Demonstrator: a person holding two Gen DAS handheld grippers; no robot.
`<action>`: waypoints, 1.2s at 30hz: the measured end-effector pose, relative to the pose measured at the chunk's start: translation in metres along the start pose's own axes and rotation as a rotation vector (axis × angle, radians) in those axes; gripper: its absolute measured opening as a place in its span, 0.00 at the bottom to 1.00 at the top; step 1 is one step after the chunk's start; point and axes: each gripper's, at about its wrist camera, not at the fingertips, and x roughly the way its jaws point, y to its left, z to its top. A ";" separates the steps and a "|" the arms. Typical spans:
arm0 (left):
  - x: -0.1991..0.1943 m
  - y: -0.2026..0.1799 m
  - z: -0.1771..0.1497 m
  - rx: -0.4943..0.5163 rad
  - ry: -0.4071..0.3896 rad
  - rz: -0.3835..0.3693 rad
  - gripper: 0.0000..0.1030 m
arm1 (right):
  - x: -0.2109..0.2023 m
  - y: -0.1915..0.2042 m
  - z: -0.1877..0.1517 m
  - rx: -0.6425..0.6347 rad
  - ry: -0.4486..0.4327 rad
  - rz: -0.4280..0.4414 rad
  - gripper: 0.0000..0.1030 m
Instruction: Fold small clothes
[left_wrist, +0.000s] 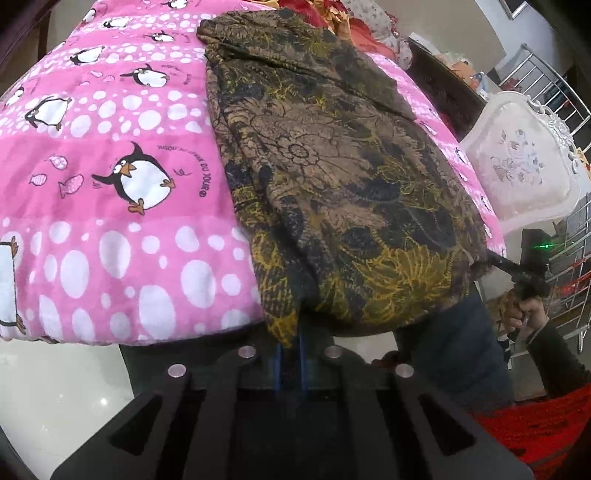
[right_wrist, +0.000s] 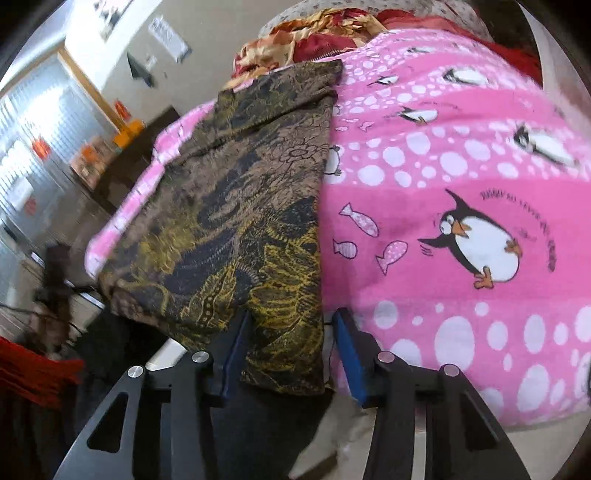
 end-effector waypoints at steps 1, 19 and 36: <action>-0.002 0.001 -0.001 -0.004 -0.001 -0.002 0.04 | -0.003 0.001 0.000 0.002 0.003 0.048 0.41; -0.047 -0.012 0.002 0.008 -0.118 -0.029 0.02 | -0.042 0.031 0.007 -0.039 -0.113 0.200 0.06; -0.248 -0.057 -0.010 0.202 -0.507 -0.210 0.03 | -0.221 0.145 0.026 -0.292 -0.488 0.237 0.05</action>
